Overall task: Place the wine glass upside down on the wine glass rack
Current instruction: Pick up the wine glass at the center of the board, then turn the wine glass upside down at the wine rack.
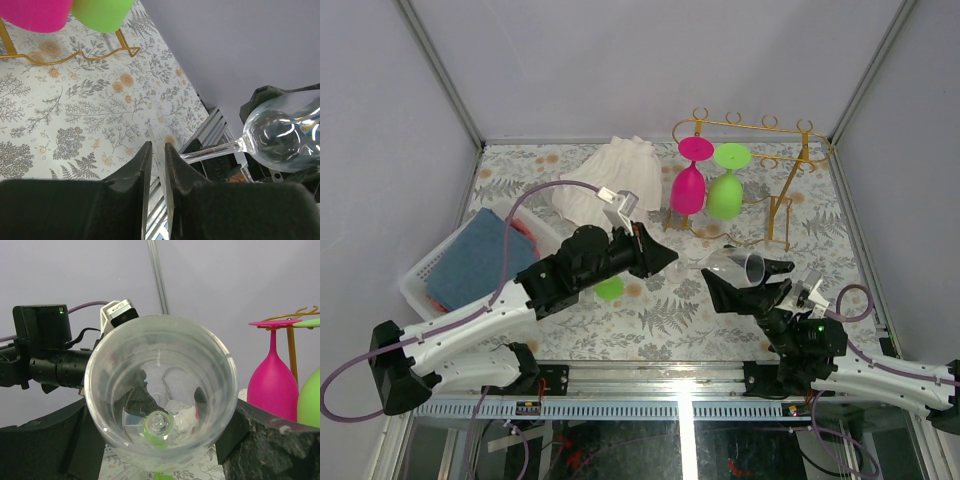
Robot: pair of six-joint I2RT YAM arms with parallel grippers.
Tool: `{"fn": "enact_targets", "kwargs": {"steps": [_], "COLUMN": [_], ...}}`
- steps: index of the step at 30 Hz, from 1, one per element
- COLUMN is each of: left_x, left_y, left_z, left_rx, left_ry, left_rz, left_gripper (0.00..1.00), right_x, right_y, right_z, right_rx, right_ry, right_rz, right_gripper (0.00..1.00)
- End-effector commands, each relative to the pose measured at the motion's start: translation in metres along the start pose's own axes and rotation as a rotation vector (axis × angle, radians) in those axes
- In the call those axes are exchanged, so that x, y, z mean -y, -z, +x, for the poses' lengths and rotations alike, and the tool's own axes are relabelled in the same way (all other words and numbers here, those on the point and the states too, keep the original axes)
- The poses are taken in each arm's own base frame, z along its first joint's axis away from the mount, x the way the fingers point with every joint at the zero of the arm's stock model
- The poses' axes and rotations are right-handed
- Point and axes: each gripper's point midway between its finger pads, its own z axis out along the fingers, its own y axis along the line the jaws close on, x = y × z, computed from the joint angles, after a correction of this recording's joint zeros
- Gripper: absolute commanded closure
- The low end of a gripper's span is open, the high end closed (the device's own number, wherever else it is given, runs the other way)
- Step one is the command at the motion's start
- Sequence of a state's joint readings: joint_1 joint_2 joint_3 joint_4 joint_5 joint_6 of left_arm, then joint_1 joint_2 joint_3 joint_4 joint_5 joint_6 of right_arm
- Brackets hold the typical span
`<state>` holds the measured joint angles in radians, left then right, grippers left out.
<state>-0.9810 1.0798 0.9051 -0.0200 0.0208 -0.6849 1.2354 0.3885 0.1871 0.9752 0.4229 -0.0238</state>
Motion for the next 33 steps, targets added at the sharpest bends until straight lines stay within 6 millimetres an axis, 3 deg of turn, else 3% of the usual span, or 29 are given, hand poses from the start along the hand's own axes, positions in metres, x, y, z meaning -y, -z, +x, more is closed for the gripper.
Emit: {"fn": "enact_targets", "kwargs": {"steps": [1, 33], "left_x": [0.033, 0.018], "left_y": [0.014, 0.028], "left_z": [-0.031, -0.053], "left_rx": [0.083, 0.154], "left_ry": [-0.009, -0.071], "left_rz": [0.087, -0.014], "left_gripper": [1.00, 1.00], "right_x": [0.008, 0.011], "right_y": [0.002, 0.028], "right_z": [0.002, 0.025], "right_rx": [-0.010, -0.166], "right_ry": [0.015, 0.053], "right_rz": [0.034, -0.006], "right_gripper": [0.41, 0.13]}}
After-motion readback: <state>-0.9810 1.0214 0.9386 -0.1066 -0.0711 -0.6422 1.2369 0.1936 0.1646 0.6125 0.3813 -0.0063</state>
